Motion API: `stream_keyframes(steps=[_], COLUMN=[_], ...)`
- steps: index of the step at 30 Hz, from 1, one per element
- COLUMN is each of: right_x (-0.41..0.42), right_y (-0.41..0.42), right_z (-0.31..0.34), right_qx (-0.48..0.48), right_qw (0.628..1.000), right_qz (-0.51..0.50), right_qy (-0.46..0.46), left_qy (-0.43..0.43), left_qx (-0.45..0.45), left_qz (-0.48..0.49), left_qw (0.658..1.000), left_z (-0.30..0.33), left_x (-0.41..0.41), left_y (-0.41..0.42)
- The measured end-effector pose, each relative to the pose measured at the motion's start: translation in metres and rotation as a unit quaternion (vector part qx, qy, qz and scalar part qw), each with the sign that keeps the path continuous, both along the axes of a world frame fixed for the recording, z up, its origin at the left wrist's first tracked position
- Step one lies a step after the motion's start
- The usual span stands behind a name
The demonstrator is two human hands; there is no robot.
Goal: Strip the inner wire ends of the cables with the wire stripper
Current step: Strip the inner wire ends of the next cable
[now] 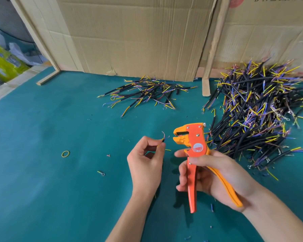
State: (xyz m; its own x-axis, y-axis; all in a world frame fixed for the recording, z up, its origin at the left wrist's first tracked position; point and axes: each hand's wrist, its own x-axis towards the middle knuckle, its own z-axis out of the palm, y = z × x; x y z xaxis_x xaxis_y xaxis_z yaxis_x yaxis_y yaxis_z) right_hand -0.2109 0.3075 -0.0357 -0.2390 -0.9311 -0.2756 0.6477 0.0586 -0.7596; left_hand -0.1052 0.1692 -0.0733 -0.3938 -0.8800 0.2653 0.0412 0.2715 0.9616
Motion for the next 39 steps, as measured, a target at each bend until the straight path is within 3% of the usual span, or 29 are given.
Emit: stream_keyframes(steps=[7,20,32,39], right_x=[0.001,-0.012,-0.01,-0.015], right_y=[0.0,0.012,0.01,0.013], right_z=[-0.004,0.01,0.01,0.008], right_qx=[0.013,0.053,0.075,0.078], right_qw=[0.998,0.996,0.994,0.993], right_qz=[0.034,0.064,0.062,0.08], right_qy=[-0.051,0.045,0.058,0.04], left_qy=[-0.008,-0.023,-0.019,-0.025], left_qx=[-0.064,-0.143,-0.132,-0.075], left_qz=[-0.016,-0.017,-0.009,-0.024], left_qw=[0.998,0.989,0.991,0.997], left_z=[0.001,0.004,0.004,0.007], left_x=[0.002,0.0,0.0,0.002], left_y=[0.003,0.008,0.008,0.009])
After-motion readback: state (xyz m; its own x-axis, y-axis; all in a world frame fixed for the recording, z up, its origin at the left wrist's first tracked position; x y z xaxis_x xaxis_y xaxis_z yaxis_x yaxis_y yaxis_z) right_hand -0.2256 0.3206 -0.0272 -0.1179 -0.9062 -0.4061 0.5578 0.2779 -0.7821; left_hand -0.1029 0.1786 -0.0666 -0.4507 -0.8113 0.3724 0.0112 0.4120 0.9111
